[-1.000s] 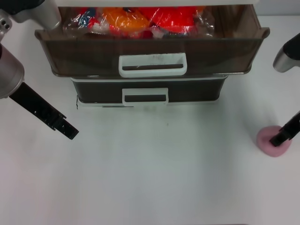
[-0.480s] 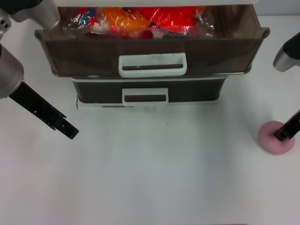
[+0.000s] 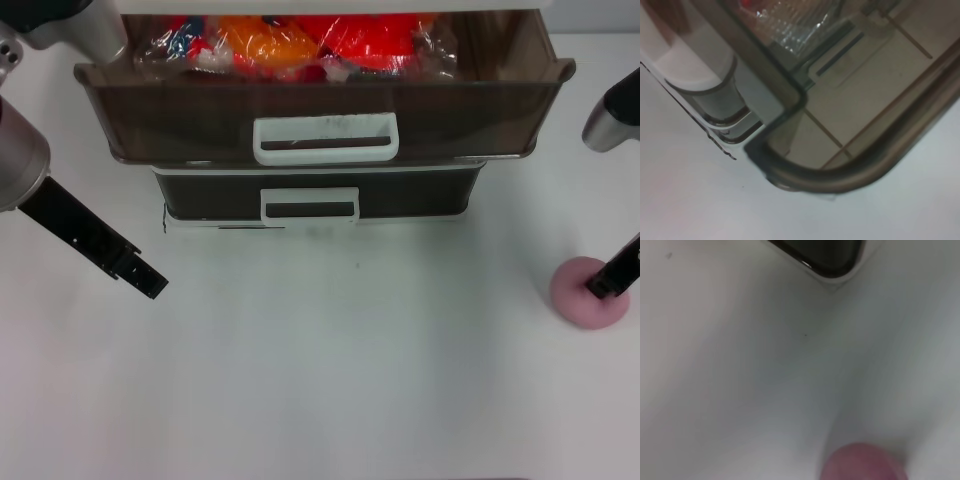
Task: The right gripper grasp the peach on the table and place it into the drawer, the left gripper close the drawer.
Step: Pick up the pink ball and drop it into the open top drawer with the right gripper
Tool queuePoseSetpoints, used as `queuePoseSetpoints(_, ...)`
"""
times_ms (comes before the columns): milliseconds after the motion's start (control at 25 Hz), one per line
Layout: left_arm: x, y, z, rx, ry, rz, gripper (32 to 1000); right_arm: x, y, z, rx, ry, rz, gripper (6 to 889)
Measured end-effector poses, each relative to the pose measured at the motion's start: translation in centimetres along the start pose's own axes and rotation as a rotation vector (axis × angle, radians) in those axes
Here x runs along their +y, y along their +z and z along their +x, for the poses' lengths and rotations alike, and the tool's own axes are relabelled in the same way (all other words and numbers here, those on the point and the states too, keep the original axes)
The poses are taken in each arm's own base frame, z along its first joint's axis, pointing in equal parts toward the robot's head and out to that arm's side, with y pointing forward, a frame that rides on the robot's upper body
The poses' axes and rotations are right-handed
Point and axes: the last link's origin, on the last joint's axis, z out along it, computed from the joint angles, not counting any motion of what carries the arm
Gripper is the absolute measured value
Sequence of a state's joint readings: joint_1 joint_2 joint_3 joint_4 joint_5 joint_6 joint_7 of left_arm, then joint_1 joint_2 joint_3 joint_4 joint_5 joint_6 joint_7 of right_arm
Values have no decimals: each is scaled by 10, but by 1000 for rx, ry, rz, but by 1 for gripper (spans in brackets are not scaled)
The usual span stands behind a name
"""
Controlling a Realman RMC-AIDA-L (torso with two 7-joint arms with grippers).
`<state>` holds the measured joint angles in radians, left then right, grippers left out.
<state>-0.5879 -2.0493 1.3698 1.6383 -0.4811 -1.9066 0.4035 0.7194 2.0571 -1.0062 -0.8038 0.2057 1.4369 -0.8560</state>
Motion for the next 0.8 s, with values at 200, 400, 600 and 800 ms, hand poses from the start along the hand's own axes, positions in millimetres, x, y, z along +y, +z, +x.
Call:
queuePoseSetpoints(200, 0, 0, 0, -1, -1, 1, 815, 0, 0, 0, -2, 0, 2, 47)
queuePoseSetpoints(400, -1, 0, 0, -2, -2, 3, 815, -1, -3, -1, -7, -2, 8, 43)
queuePoseSetpoints(600, -1, 0, -2, -5, -6, 2, 815, -11, -40, 2, -65, 14, 65, 46)
queuePoseSetpoints(800, -1, 0, -2, -4, -4, 3, 815, -25, -112, 10, -242, 79, 222, 49)
